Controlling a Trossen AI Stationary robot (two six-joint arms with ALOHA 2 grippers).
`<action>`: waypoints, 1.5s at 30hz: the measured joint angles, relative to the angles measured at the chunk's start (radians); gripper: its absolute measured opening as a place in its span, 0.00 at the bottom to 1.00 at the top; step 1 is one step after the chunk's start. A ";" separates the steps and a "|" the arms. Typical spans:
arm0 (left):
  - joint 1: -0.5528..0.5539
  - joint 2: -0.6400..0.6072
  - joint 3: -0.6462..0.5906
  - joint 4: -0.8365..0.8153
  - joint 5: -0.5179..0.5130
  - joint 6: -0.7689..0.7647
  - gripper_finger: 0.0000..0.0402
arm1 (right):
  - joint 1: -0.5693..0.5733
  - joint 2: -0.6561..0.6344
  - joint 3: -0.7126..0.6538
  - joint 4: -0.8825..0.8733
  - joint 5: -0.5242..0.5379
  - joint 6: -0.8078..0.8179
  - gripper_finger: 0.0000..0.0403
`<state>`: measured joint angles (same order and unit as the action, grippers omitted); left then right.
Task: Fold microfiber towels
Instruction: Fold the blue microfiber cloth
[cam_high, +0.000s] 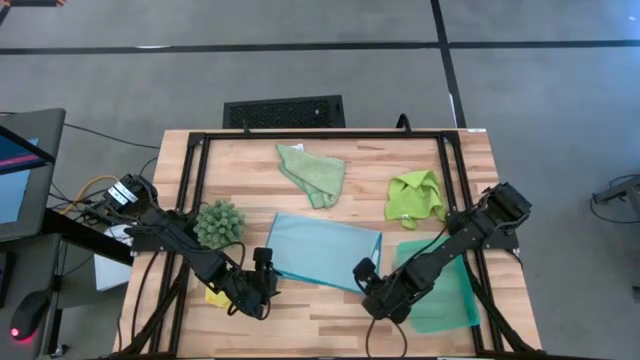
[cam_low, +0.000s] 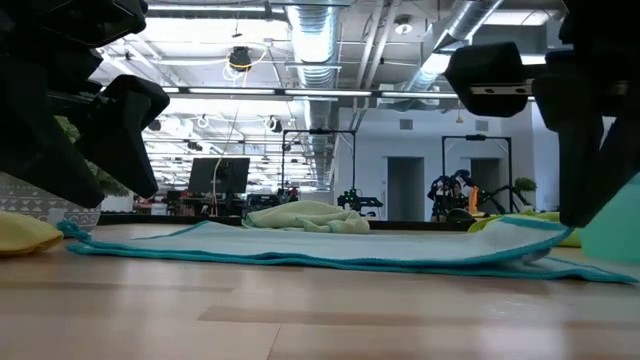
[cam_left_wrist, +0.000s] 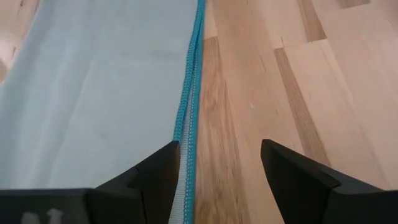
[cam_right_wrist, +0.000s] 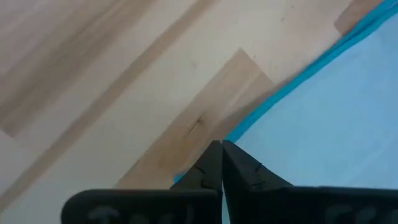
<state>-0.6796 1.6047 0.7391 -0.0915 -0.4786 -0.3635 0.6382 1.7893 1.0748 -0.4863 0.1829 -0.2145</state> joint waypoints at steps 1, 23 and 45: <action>0.000 0.000 0.000 0.000 0.000 -0.002 0.55 | 0.001 0.000 0.000 0.000 0.000 0.016 0.07; 0.000 0.000 0.000 0.000 -0.005 -0.024 0.55 | 0.014 0.000 -0.059 0.090 0.064 0.031 0.35; -0.040 0.000 0.030 -0.027 -0.136 0.177 0.55 | 0.079 -0.003 0.032 -0.136 0.278 0.002 0.01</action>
<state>-0.7195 1.6047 0.7694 -0.1181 -0.6142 -0.1864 0.7174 1.7867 1.1073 -0.6220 0.4607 -0.2123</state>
